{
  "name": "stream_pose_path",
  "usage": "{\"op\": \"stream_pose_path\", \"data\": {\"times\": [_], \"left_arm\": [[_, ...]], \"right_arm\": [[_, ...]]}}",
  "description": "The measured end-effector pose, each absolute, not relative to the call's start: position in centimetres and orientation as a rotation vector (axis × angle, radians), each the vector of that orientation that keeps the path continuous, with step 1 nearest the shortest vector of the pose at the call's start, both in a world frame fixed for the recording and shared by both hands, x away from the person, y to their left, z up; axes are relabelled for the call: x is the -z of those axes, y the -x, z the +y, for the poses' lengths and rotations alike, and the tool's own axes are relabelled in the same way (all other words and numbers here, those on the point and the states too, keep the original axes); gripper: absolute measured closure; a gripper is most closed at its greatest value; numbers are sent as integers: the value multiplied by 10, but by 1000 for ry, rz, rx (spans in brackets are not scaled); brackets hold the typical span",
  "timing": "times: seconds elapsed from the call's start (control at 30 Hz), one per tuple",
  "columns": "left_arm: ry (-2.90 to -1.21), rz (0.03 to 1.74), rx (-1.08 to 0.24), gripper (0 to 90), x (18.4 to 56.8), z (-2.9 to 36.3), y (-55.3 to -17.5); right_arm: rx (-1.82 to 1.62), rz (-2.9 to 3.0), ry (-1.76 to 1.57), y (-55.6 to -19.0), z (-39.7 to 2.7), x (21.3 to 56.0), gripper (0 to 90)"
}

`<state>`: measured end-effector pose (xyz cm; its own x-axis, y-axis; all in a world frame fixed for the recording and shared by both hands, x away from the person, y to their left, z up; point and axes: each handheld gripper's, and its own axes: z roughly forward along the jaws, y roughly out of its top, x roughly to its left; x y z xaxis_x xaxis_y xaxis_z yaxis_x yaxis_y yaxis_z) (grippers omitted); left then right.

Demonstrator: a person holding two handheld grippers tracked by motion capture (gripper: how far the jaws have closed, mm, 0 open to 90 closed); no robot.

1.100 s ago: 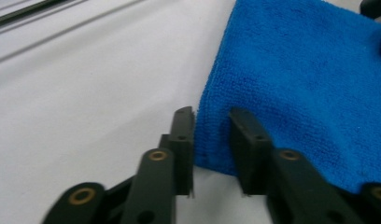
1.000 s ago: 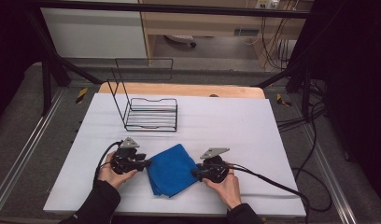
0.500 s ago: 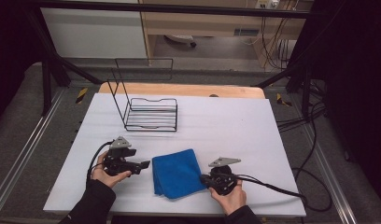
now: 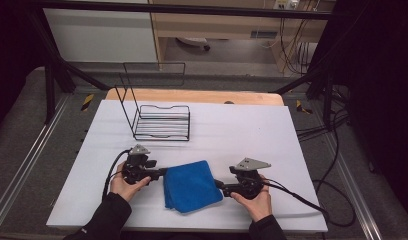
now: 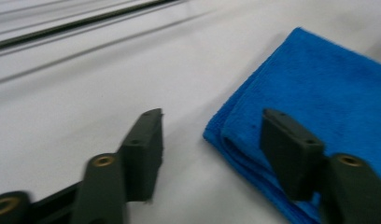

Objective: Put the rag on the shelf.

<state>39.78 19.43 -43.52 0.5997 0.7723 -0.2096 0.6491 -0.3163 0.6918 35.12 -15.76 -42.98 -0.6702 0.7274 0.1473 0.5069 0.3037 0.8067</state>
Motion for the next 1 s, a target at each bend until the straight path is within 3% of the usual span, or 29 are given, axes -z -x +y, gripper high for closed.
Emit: {"op": "stream_pose_path", "data": {"times": [0.13,0.4,0.7,1.0], "left_arm": [[-2066,1136,-185,563,439,189,-399],[-2073,1136,-170,637,447,182,-398],[-2067,1137,-131,806,448,178,-397],[-2053,1144,-123,830,449,175,-397]], "right_arm": [[-1344,2341,-1127,-360,-158,429,251],[-1314,2396,-1136,-392,-139,429,325],[-1219,2482,-1176,-431,-112,443,474],[-1176,2565,-1194,-440,-105,449,648]]}}
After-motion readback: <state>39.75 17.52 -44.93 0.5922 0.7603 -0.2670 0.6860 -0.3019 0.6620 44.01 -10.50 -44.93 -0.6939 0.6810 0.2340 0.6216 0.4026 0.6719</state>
